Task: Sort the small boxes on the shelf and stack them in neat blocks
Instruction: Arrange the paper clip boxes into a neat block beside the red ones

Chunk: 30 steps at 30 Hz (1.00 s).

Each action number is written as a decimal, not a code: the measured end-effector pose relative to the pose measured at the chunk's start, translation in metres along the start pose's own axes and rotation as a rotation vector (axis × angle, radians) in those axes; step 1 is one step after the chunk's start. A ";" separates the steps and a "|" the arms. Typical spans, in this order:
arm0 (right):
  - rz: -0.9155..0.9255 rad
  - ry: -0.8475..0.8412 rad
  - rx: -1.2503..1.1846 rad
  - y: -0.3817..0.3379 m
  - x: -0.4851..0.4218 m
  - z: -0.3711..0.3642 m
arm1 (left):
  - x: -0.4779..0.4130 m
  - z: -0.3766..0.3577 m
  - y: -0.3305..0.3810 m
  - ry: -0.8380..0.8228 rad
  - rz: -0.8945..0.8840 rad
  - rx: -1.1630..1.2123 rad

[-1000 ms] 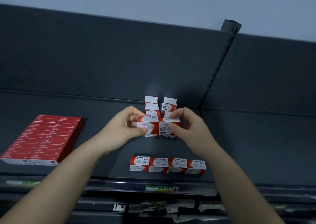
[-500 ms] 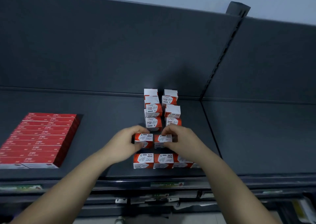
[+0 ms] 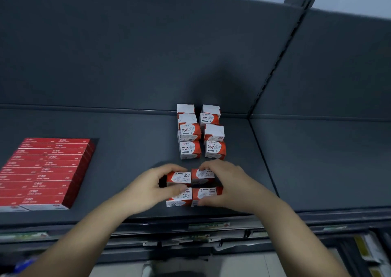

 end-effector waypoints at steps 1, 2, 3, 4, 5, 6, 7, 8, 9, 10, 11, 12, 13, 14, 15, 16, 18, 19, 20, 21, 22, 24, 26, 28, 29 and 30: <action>0.002 -0.002 0.030 0.000 0.001 -0.002 | 0.002 -0.003 0.000 -0.013 -0.011 0.001; 0.006 0.000 0.048 0.000 0.002 -0.003 | 0.003 -0.004 0.000 -0.018 -0.026 -0.018; 0.014 0.007 0.062 0.000 0.003 -0.004 | 0.004 -0.004 -0.001 -0.011 -0.050 -0.068; 0.026 0.015 0.075 -0.001 0.004 -0.005 | 0.005 -0.005 -0.001 -0.001 -0.081 -0.146; 0.035 0.023 0.086 -0.002 0.005 -0.005 | 0.006 -0.005 -0.002 0.009 -0.108 -0.220; 0.041 0.029 0.094 -0.002 0.006 -0.006 | 0.007 -0.005 -0.002 0.018 -0.131 -0.270; 0.045 0.036 0.097 -0.002 0.006 -0.007 | 0.007 -0.006 -0.003 0.027 -0.141 -0.293; 0.049 0.043 0.099 -0.002 0.006 -0.008 | 0.008 -0.006 -0.004 0.039 -0.149 -0.298; 0.054 0.051 0.099 -0.002 0.006 -0.008 | 0.008 -0.005 -0.004 0.054 -0.154 -0.297; 0.060 0.059 0.098 -0.003 0.007 -0.009 | 0.009 -0.005 -0.005 0.068 -0.159 -0.295; 0.063 0.065 0.095 -0.003 0.007 -0.009 | 0.009 -0.005 -0.004 0.080 -0.163 -0.293; 0.066 0.072 0.093 -0.003 0.007 -0.009 | 0.010 -0.005 -0.004 0.090 -0.168 -0.293; 0.068 0.077 0.092 -0.003 0.007 -0.010 | 0.010 -0.005 -0.004 0.099 -0.172 -0.295; 0.070 0.081 0.094 -0.003 0.007 -0.010 | 0.010 -0.005 -0.003 0.106 -0.174 -0.297; 0.073 0.085 0.098 -0.002 0.007 -0.010 | 0.011 -0.005 -0.003 0.111 -0.173 -0.295; 0.078 0.088 0.105 -0.002 0.007 -0.010 | 0.011 -0.005 -0.002 0.116 -0.172 -0.290; 0.083 0.092 0.113 -0.003 0.007 -0.010 | 0.012 -0.006 -0.002 0.123 -0.174 -0.281; 0.084 0.091 0.111 -0.003 0.007 -0.010 | 0.012 -0.006 -0.002 0.125 -0.175 -0.277; 0.084 0.091 0.109 -0.003 0.007 -0.010 | 0.013 -0.007 -0.003 0.128 -0.176 -0.272; 0.081 0.089 0.110 -0.003 0.007 -0.010 | 0.013 -0.008 -0.003 0.130 -0.177 -0.267; 0.080 0.089 0.112 -0.004 0.006 -0.010 | 0.014 -0.008 -0.003 0.133 -0.177 -0.263; 0.082 0.098 0.125 -0.004 0.006 -0.010 | 0.014 -0.009 -0.004 0.136 -0.175 -0.264; 0.088 0.108 0.141 -0.006 0.007 -0.009 | 0.015 -0.010 -0.003 0.139 -0.177 -0.269; 0.090 0.113 0.155 -0.007 0.007 -0.008 | 0.016 -0.010 -0.001 0.149 -0.178 -0.275; 0.091 0.111 0.162 -0.007 0.007 -0.008 | 0.016 -0.010 -0.001 0.152 -0.174 -0.275; 0.091 0.106 0.169 -0.007 0.007 -0.008 | 0.017 -0.011 -0.001 0.154 -0.169 -0.273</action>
Point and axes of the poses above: each hand's wrist, its own x-axis away from the middle knuckle, its own z-axis out of the back of the hand, y = z × x, the point moved 9 cm from there along -x, towards the middle knuckle, and after that the axes turned 2 degrees about y, right-handed, at the moved point
